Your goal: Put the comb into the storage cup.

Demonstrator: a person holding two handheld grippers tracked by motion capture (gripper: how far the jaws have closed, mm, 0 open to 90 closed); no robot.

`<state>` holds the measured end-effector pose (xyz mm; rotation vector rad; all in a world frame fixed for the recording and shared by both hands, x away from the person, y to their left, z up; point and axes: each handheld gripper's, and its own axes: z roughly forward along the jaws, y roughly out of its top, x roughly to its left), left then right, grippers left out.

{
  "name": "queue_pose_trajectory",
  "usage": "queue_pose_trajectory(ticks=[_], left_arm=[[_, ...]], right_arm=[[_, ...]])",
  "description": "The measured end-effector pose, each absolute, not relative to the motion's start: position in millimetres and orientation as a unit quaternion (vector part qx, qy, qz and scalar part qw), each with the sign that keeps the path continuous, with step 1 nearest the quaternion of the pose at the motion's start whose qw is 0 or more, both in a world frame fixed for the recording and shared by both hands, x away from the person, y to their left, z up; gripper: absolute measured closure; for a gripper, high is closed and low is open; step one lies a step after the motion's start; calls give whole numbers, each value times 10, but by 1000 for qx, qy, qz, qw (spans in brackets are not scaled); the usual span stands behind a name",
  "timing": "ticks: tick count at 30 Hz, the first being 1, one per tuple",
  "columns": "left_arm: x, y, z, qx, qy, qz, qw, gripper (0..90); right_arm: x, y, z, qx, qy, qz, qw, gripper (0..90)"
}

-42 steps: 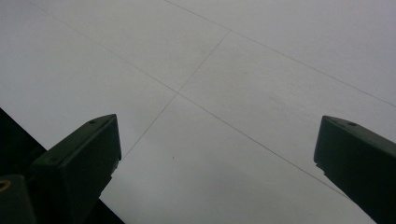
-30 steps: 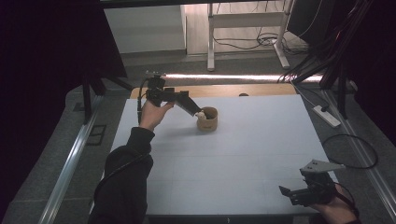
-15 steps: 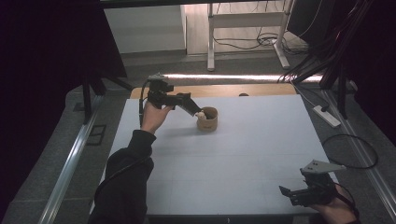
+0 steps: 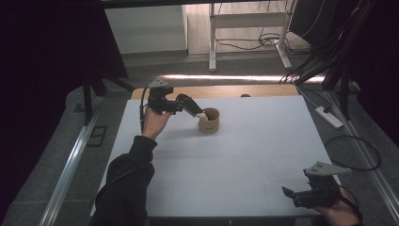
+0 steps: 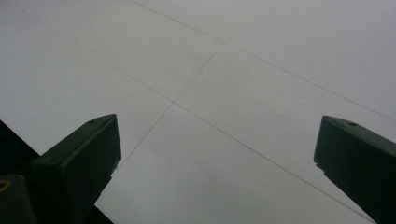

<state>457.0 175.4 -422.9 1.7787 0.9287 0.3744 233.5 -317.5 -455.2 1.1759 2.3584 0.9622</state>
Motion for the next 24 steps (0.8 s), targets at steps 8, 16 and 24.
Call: queue_pose_trajectory(ticks=[8, 16, 24], left_arm=[[4537, 1787, -4240, 746, 384, 161, 520, 0], [4490, 1814, -4300, 749, 383, 156, 518, 0], [4407, 1835, -4319, 750, 379, 152, 520, 0]], right_arm=[[2321, -3210, -4537, 423, 817, 351, 177, 9], [2313, -3227, -4532, 427, 810, 360, 179, 9], [2314, -3226, -4533, 427, 810, 360, 178, 9]])
